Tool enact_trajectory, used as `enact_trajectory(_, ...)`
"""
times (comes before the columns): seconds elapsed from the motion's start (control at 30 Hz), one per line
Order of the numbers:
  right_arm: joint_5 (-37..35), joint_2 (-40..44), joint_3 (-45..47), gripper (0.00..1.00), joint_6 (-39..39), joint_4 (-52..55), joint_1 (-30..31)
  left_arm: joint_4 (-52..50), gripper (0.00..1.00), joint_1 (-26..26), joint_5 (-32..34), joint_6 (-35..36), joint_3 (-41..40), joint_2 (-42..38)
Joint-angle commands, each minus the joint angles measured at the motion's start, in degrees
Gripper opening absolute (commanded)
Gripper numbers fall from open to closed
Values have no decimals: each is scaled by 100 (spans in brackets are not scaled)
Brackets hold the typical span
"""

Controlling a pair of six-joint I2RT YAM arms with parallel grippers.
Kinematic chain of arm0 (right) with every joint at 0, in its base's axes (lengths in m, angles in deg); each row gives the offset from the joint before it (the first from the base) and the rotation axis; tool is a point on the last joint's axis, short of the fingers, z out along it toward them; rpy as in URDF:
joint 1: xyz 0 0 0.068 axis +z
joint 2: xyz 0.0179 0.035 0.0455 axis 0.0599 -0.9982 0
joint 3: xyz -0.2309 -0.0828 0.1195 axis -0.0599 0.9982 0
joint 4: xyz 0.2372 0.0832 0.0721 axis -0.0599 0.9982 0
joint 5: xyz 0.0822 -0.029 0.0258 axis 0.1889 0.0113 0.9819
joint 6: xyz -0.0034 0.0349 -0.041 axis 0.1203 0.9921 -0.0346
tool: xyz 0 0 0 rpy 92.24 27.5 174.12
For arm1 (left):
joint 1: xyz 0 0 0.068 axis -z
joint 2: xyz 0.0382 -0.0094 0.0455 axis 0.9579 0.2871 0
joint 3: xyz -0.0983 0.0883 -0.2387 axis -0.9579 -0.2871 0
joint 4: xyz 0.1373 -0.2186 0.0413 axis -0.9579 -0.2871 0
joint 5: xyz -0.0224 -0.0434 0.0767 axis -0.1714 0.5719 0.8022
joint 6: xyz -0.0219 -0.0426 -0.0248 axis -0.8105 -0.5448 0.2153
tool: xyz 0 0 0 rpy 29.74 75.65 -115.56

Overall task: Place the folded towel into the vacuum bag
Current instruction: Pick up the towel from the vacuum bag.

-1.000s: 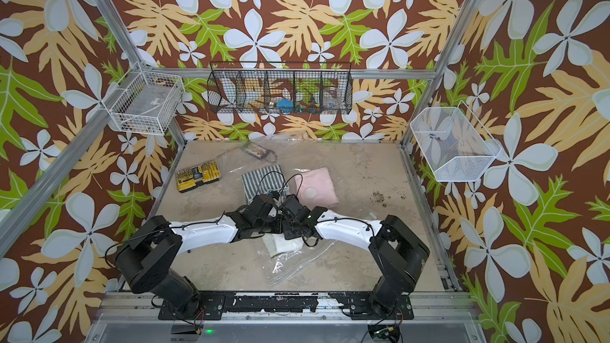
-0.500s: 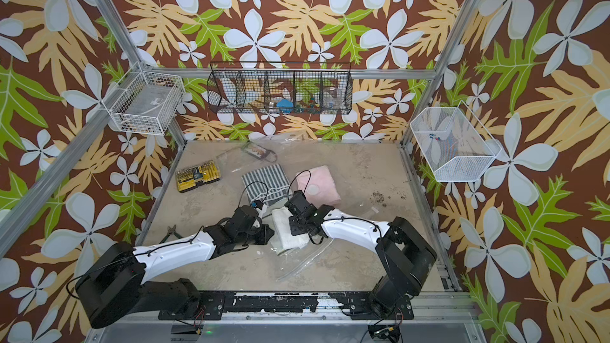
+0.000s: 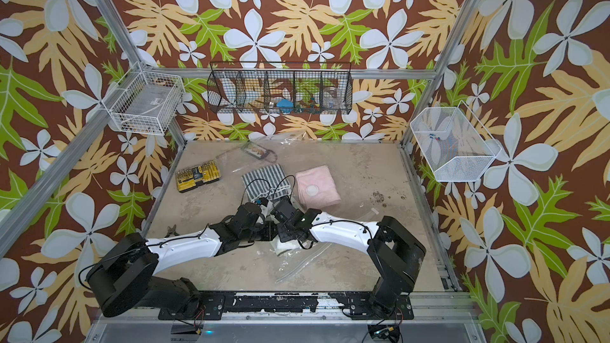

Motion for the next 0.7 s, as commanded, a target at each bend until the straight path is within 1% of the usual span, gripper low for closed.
enact_trajectory(0.0,191,32,261,16,100,-191,19,186,15,-5,4,50,-55,-189)
enact_trajectory(0.13,178,107,417,21,-63,-331,18,79,15,-5,113,112,-100,-297)
enact_trajectory(0.3,-18,155,393,33,-311,-283,22,-285,15,-22,401,255,-100,-558)
enact_trajectory(0.4,229,267,444,43,-400,-500,20,-530,15,-113,501,372,-124,-738)
enact_trajectory(0.5,407,338,494,50,-433,-682,23,-583,15,-172,513,393,-211,-855)
enact_trajectory(0.6,421,439,530,54,-382,-762,20,-540,15,-181,483,376,-284,-859)
enact_trajectory(0.67,401,537,509,55,-364,-721,23,-505,15,-185,453,383,-301,-795)
